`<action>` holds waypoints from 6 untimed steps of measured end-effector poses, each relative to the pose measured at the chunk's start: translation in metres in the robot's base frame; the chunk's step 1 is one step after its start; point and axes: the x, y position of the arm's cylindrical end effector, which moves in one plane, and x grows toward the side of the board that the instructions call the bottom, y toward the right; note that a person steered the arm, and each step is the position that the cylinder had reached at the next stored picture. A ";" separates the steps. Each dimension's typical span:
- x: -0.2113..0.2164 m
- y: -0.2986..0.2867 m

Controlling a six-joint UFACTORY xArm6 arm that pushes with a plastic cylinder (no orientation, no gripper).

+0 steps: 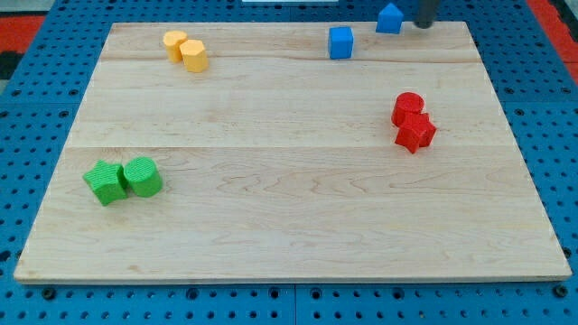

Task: Move the blue cube to the red circle

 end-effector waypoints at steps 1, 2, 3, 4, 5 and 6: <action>0.000 -0.119; 0.000 -0.164; 0.007 -0.126; 0.029 -0.091; 0.060 -0.090; 0.095 -0.090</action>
